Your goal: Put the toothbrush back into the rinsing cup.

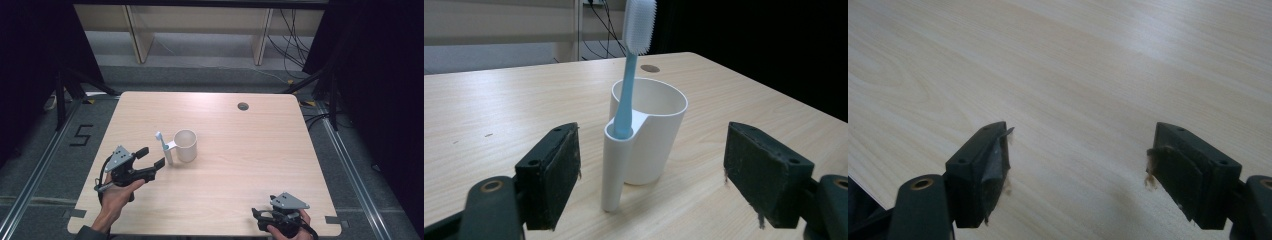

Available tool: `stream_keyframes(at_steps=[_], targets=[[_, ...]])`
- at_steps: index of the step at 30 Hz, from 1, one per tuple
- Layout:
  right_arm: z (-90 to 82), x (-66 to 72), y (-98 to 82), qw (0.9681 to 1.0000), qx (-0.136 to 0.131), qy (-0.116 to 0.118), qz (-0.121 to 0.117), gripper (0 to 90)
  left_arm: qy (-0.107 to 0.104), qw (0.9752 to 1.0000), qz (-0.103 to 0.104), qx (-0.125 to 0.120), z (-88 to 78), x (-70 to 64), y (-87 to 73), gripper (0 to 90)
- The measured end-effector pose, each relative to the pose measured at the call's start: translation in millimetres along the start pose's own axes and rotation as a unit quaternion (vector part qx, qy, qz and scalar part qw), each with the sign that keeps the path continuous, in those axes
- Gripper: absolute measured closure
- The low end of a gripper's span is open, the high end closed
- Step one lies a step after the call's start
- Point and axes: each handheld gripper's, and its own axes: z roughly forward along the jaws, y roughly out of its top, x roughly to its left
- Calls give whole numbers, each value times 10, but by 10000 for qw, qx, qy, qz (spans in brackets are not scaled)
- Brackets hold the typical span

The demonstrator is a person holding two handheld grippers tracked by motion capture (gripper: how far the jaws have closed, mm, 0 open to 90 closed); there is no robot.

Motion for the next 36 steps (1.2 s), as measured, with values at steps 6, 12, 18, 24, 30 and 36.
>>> stream_keyframes(at_steps=[6, 12, 18, 24, 30, 36], targets=[[-1, -8, -1, 10000, -2, -3, -74, 242, -27, 10000, -15, 59, -49, -48, -21, 219], [13, -1, -3, 9999, 9, 119, 4, 242, -100, 9998, -109, 149, -90, -79, -54, 212], [12, 1, -3, 9999, 13, 114, 7, 242, -230, 9995, -65, 204, -141, -137, -92, 207], [4, 2, -1, 10000, 45, 65, -34, 242, -350, 9991, -97, 217, -182, -173, -133, 183], [4, 2, -1, 10000, 44, 58, -34, 242, -427, 9986, -133, 278, -215, -187, -186, 147], [5, 4, -1, 10000, 44, 61, -33, 242, -630, 9972, -302, 282, -253, -237, -207, 147]])
